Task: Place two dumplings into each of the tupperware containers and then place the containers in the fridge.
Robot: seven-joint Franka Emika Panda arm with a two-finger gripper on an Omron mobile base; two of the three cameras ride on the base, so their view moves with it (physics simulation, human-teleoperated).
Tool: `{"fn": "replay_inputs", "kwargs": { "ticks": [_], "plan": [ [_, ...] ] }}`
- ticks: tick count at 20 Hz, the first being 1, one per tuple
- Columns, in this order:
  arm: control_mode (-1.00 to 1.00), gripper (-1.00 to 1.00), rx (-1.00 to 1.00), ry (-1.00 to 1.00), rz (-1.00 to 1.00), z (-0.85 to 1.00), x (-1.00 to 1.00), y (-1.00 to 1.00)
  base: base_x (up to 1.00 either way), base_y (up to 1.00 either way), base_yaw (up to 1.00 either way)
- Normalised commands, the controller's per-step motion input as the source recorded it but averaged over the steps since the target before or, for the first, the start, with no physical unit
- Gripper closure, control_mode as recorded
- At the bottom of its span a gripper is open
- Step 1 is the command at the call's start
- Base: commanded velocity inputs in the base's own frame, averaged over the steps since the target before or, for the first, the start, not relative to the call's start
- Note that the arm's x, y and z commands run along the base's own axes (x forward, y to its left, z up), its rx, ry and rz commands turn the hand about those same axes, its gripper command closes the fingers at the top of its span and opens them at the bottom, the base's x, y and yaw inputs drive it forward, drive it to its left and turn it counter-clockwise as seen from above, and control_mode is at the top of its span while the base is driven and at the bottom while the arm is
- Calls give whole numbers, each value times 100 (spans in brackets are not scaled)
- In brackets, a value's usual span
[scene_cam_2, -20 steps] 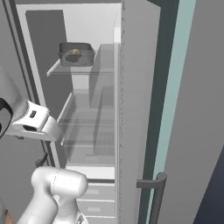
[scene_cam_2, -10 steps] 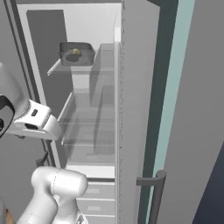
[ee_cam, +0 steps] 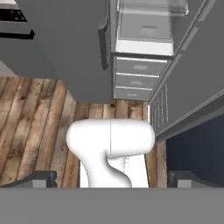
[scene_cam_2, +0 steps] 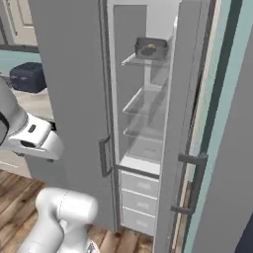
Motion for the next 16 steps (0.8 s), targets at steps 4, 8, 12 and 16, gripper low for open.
{"fn": "replay_inputs", "kwargs": {
  "ticks": [4,8,12,16],
  "plan": [
    [100,-100,0,0,0,0,0,0,-43,53,95],
    [100,-100,0,0,0,0,0,0,-19,2,100],
    [100,-100,0,0,0,0,0,0,-13,6,100],
    [100,-100,0,0,0,0,0,0,0,3,100]
  ]
}}
